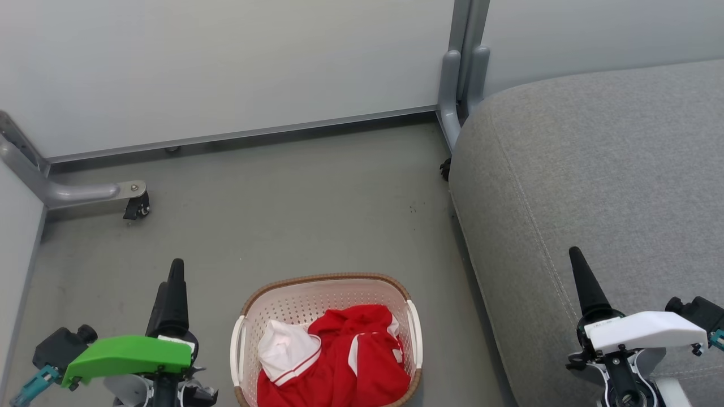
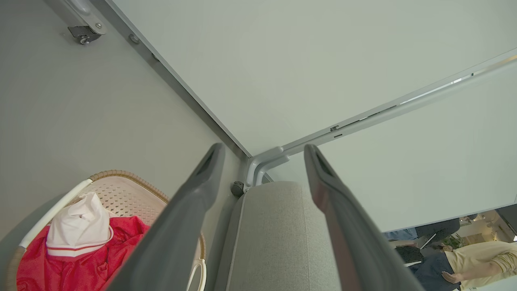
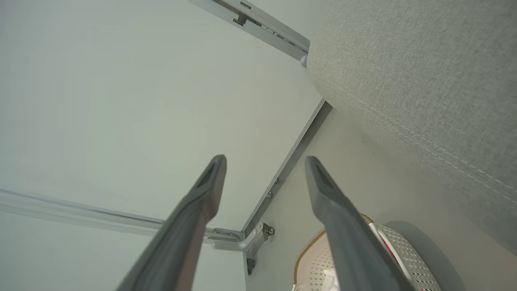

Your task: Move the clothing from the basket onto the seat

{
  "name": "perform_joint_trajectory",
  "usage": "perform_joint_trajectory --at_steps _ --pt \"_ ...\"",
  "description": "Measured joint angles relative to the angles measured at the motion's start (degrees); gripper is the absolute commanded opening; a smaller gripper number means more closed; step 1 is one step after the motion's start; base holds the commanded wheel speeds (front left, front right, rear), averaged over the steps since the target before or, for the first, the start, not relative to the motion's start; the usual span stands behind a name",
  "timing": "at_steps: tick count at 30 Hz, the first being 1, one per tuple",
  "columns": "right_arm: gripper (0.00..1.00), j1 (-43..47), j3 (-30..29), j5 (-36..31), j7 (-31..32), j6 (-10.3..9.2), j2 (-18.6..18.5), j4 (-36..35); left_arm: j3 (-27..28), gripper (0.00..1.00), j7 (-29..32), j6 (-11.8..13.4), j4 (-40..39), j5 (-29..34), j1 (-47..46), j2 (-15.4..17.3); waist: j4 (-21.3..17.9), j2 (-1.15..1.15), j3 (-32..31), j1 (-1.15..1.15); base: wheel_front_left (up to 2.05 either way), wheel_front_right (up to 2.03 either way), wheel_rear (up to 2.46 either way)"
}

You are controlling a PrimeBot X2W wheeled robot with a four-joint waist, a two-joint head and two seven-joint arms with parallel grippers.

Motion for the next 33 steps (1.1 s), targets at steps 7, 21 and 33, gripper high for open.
perform_joint_trajectory --at_steps 7,21,33 --pt "1.0 0.29 1.21 -6.31 -1.55 0.0 -0.02 -0.87 -2.83 1.0 -1.58 2.45 -1.35 6.73 0.02 0.68 -0.01 0.0 0.1 0.0 0.0 0.0 0.0" --pt "1.0 1.2 2.6 -17.64 -4.36 0.01 -0.13 -1.9 -7.22 1.0 -4.52 6.0 -3.55 18.48 0.63 2.1 -0.11 0.0 -0.18 0.0 0.0 0.0 0.0" --pt "1.0 2.19 4.26 -26.76 -6.49 0.01 -0.21 -3.26 -10.06 1.0 -6.61 9.05 -4.52 27.53 1.19 3.46 -0.09 0.0 -0.33 0.0 0.0 0.0 0.0"
